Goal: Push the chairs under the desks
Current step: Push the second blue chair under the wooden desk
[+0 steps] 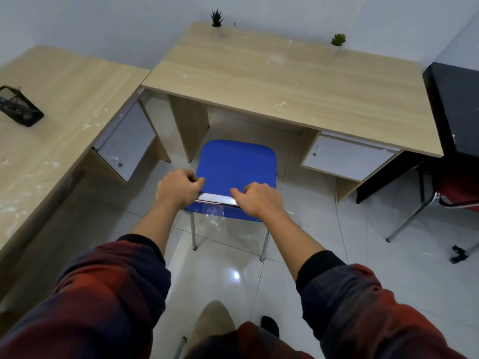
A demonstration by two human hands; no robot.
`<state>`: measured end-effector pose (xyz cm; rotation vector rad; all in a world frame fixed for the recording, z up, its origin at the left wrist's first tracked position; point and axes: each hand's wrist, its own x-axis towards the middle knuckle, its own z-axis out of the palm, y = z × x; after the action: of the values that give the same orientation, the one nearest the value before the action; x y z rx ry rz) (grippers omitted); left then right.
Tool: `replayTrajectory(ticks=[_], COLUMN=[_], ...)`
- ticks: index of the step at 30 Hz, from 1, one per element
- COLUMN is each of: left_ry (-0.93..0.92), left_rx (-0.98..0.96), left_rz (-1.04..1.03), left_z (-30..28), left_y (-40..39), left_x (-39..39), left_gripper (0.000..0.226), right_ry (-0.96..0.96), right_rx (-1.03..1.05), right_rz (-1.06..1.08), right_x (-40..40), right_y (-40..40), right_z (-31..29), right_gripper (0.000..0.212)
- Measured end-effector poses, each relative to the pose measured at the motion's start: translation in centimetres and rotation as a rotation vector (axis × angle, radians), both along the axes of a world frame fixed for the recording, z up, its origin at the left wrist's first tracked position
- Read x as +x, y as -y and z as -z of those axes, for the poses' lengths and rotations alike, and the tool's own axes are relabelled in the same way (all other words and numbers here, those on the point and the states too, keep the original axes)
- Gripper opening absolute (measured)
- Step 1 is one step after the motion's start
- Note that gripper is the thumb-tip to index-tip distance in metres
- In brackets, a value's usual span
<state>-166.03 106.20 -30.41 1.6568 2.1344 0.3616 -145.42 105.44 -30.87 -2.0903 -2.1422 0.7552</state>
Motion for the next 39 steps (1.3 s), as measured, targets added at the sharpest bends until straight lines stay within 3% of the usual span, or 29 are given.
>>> replayTrajectory(ticks=[10,16,39], left_ry=[0.060,-0.025,-0.100], left_rx=[-0.023,-0.076,-0.030], left_rz=[0.121,0.180,0.223], left_z=[0.4,-0.3,-0.1], left_y=[-6.0,-9.6,-18.6], left_x=[-12.2,-17.1,-6.4], left_gripper=[0.029,0.028,0.047], right_ry=[-0.058,-0.144,-0.171], right_rx=[-0.011,0.045,0.122], right_rz=[0.160,0.226,0.237], right_x=[-12.4,-18.6,-6.6], right_y=[-1.2,-2.7,-14.2], right_z=[0.1,-0.2,-0.3], right_gripper=[0.059,0.057,0.040])
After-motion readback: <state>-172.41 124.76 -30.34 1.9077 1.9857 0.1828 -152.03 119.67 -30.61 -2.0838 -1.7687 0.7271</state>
